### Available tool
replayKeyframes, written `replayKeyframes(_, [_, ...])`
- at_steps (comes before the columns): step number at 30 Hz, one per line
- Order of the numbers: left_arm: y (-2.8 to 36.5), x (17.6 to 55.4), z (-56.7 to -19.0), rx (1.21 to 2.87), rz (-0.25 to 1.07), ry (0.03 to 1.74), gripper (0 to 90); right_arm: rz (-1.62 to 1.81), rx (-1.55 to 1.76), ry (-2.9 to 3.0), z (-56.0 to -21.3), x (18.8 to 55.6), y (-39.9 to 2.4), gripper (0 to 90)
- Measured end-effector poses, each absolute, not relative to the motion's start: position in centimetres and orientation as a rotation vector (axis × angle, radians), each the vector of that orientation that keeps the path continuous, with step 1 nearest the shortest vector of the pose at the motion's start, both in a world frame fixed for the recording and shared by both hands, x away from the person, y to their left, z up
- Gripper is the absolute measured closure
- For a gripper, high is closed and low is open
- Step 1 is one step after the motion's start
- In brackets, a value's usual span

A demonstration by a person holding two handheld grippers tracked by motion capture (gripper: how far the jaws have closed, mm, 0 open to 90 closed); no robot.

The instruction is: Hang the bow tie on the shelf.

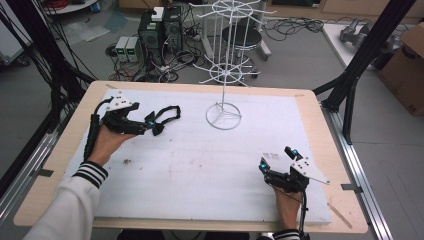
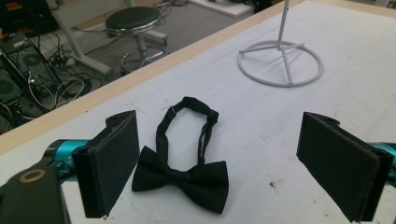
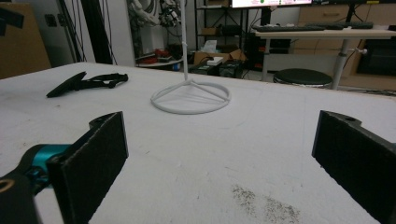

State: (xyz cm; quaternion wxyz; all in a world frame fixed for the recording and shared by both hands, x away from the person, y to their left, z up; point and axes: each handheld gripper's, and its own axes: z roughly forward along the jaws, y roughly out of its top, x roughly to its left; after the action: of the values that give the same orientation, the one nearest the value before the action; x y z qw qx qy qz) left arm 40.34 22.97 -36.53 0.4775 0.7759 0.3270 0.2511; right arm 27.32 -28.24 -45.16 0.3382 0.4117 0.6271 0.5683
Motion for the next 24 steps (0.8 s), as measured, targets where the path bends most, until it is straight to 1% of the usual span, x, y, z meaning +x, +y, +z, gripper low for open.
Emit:
replayKeyframes(11, [20.3,43.5,-36.2,2.042,0.597,0.800,14.0,1.482,1.066,1.627,-45.2,27.3,-28.3,2.4])
replayKeyframes(13, [20.0,43.9,-36.4,2.048,0.604,0.812,14.2,1.482,1.065,1.627,-45.2,27.3,-28.3,2.4])
replayKeyframes(17, [19.9,44.5,-37.5,2.131,0.605,0.836,15.7,1.482,1.066,1.627,-45.2,27.3,-28.3,2.4])
replayKeyframes(24, [19.8,45.4,-38.6,2.163,0.581,0.881,15.7,1.483,1.067,1.627,-45.2,27.3,-28.3,2.4])
